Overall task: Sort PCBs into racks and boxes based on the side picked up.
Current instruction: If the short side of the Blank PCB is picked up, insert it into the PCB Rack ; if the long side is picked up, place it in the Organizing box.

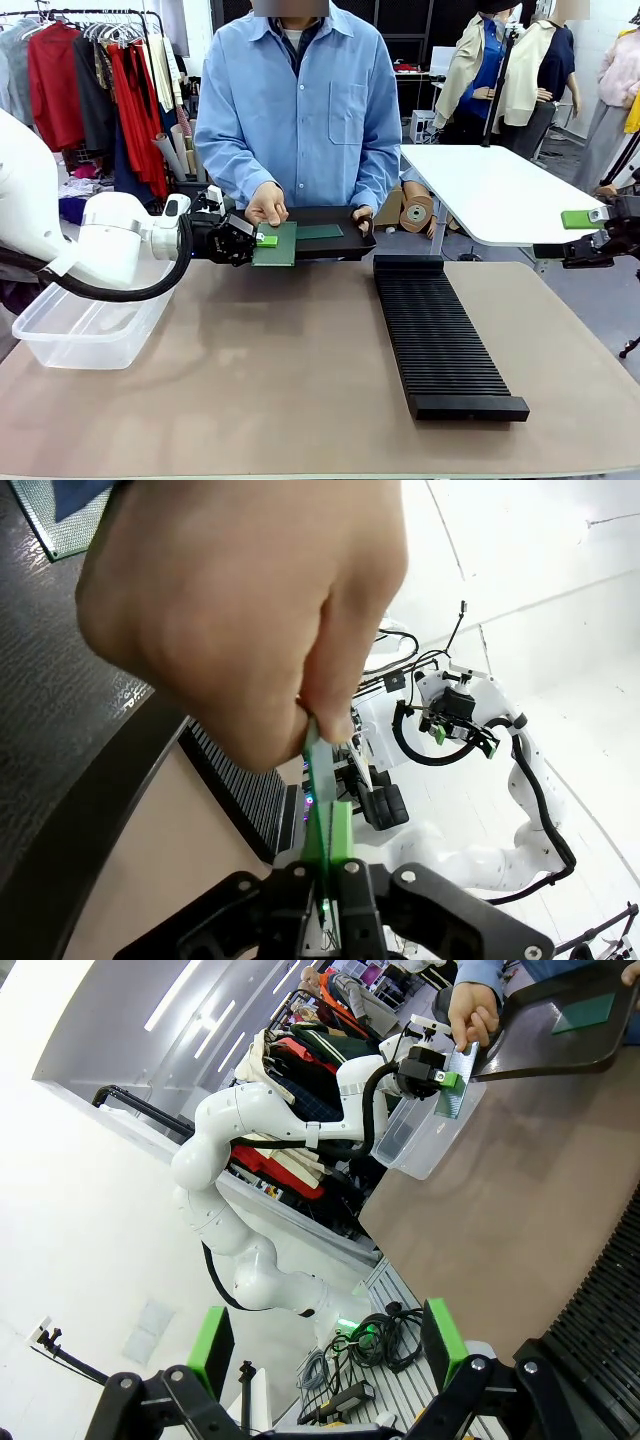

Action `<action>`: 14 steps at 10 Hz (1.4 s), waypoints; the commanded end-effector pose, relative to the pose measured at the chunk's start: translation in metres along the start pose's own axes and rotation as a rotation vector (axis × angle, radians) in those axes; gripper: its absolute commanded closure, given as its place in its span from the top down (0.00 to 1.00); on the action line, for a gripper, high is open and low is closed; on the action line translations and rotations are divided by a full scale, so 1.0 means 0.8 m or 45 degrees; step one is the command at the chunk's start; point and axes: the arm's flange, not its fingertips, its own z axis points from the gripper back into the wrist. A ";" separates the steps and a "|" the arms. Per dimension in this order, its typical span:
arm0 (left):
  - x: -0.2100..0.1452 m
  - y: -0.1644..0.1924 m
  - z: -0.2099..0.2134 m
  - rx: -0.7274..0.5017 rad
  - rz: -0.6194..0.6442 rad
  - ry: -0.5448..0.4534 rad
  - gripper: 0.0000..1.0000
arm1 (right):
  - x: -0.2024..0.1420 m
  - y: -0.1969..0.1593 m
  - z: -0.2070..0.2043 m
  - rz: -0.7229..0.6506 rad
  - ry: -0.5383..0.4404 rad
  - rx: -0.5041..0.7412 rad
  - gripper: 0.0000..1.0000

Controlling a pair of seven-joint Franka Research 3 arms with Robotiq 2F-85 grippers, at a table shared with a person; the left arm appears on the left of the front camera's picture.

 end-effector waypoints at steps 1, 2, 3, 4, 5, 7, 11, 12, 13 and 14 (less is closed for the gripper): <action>0.000 -0.001 0.000 -0.002 -0.004 0.000 0.00 | 0.005 0.003 0.001 0.013 0.006 0.006 1.00; 0.000 -0.001 0.000 -0.002 -0.004 0.000 0.00 | 0.005 0.003 0.001 0.013 0.006 0.006 1.00; 0.000 -0.001 0.000 -0.002 -0.004 0.000 0.00 | 0.005 0.003 0.001 0.013 0.006 0.006 1.00; 0.000 -0.001 0.000 -0.002 -0.004 0.000 0.00 | 0.005 0.003 0.001 0.013 0.006 0.006 1.00; 0.000 -0.001 0.000 -0.002 -0.004 0.000 0.00 | 0.005 0.003 0.001 0.013 0.006 0.006 1.00; 0.000 -0.001 0.000 -0.002 -0.004 0.000 0.00 | 0.005 0.003 0.001 0.013 0.006 0.006 1.00; 0.000 -0.001 0.000 -0.002 -0.004 0.000 0.00 | 0.005 0.003 0.001 0.013 0.006 0.006 1.00; 0.000 -0.001 0.000 -0.002 -0.004 0.000 0.00 | 0.005 0.003 0.001 0.013 0.006 0.006 1.00; 0.000 -0.001 0.000 -0.002 -0.004 0.000 0.00 | 0.005 0.003 0.001 0.013 0.006 0.006 1.00; 0.000 -0.001 0.000 -0.002 -0.004 0.000 0.00 | 0.005 0.003 0.001 0.013 0.006 0.006 1.00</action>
